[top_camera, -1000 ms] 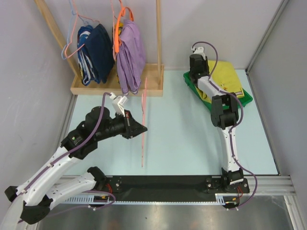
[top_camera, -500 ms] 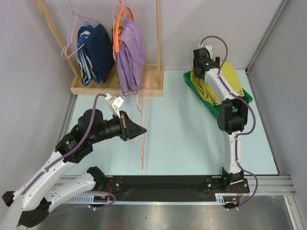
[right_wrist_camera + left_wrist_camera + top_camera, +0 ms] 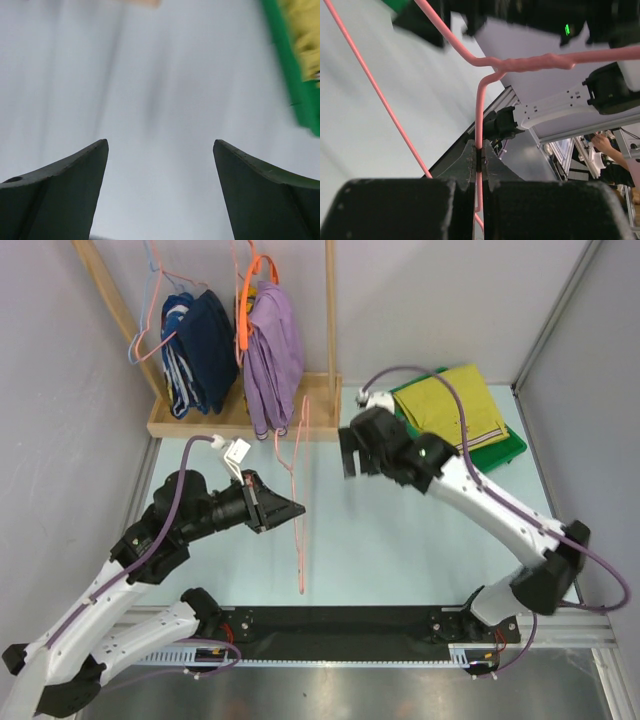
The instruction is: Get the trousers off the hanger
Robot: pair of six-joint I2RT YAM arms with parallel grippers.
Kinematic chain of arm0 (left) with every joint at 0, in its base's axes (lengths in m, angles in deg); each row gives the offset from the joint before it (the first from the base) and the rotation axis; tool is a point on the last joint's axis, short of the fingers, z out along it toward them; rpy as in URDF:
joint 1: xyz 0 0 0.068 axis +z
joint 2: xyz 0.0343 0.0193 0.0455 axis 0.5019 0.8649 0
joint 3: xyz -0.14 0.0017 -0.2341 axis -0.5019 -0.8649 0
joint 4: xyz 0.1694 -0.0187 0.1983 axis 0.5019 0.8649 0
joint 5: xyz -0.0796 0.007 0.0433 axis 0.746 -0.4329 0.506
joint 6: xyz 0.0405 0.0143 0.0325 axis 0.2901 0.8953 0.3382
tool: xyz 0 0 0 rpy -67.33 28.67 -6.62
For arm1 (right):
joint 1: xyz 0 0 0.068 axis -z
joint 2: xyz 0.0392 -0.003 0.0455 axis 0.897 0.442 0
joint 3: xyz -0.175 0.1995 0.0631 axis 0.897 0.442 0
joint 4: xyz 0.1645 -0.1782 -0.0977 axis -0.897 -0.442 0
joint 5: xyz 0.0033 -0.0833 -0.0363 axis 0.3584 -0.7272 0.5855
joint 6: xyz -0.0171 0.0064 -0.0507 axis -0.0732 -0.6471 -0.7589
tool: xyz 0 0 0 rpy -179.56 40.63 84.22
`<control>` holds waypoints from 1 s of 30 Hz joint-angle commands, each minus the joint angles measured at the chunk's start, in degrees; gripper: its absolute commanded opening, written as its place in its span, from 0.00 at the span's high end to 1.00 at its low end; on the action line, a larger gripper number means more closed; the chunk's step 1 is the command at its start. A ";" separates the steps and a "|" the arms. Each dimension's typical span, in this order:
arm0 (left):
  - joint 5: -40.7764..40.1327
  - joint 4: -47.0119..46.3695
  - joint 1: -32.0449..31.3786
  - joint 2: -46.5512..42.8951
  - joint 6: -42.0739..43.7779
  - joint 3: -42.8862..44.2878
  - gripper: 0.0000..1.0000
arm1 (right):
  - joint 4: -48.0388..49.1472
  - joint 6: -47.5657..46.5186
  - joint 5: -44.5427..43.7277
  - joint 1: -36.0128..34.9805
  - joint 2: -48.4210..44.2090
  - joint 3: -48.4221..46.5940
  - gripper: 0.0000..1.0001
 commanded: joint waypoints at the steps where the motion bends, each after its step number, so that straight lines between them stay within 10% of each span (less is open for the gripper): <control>1: -0.51 -5.24 0.38 -0.37 -3.27 0.47 1.00 | 9.33 10.00 14.19 -10.96 -13.61 11.97 0.10; 11: -2.79 -5.07 0.38 -0.63 -4.24 1.78 1.00 | 23.78 15.80 6.33 -36.74 -21.90 21.65 0.20; 30: -3.32 -1.38 0.38 -1.60 -3.53 6.44 1.00 | 41.70 14.40 7.81 -42.04 -30.87 33.79 0.18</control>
